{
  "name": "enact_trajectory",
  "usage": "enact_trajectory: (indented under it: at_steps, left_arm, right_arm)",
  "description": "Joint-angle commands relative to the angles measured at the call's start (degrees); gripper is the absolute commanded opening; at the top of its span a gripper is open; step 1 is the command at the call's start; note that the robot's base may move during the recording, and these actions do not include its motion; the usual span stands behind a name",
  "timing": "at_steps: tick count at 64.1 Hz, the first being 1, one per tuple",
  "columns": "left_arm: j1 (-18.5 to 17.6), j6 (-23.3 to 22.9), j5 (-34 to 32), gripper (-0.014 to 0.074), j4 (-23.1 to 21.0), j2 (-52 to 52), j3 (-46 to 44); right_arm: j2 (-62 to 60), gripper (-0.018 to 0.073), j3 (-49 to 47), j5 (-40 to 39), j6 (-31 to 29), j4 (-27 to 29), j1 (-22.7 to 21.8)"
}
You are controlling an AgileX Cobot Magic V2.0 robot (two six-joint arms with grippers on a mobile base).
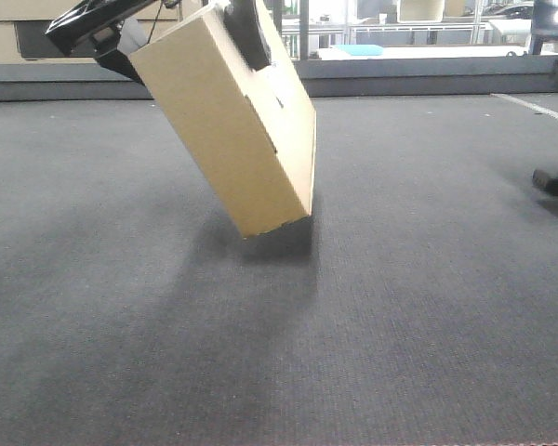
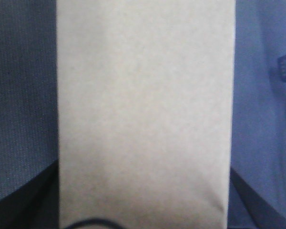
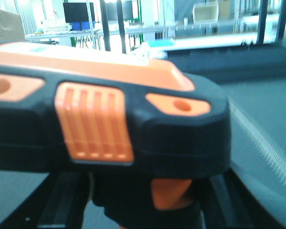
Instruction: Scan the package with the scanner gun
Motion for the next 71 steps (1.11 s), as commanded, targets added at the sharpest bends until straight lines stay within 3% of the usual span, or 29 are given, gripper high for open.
enact_trajectory:
  at_steps: [1, 8, 15, 22, 45, 50, 60, 71]
  left_arm:
    - [-0.4, -1.7, -2.0, -0.0111, -0.6, -0.1, -0.1]
    - [-0.4, -3.9, -2.8, -0.0111, -0.6, -0.1, -0.1]
    - [-0.4, -5.8, -3.0, -0.0111, -0.6, -0.1, -0.1]
    - [-0.4, -6.2, -3.0, -0.0111, -0.6, -0.1, -0.1]
    - [0.2, -6.2, -0.5, -0.0111, -0.2, -0.1, -0.1]
    - [0.2, -6.1, -0.6, -0.0111, -0.2, -0.1, -0.1]
    - [0.2, -5.9, -0.6, -0.0111, -0.1, -0.1, -0.1]
    - [0.2, -5.7, -0.6, -0.0111, -0.1, -0.1, -0.1]
  right_arm:
    - [-4.1, -0.0169, -0.4, -0.5, -4.9, 1.1, 0.0]
    - [-7.2, -0.0169, -0.4, 2.5, -13.5, 4.6, 1.9]
    - [-8.1, -0.0169, -0.4, 3.3, -26.7, 11.3, 5.2]
    - [-8.1, -0.0169, -0.4, 3.3, -34.0, 14.7, 7.8]
    - [-8.1, -0.0169, -0.4, 2.8, -33.4, 15.3, 9.1]
    - [-8.1, -0.0169, -0.4, 2.5, -28.9, 15.7, 9.1]
    - [-8.1, -0.0169, -0.4, 1.5, -13.9, 16.7, 8.9]
    - [-6.9, -0.0169, -0.4, -1.8, -6.8, 16.7, 8.8]
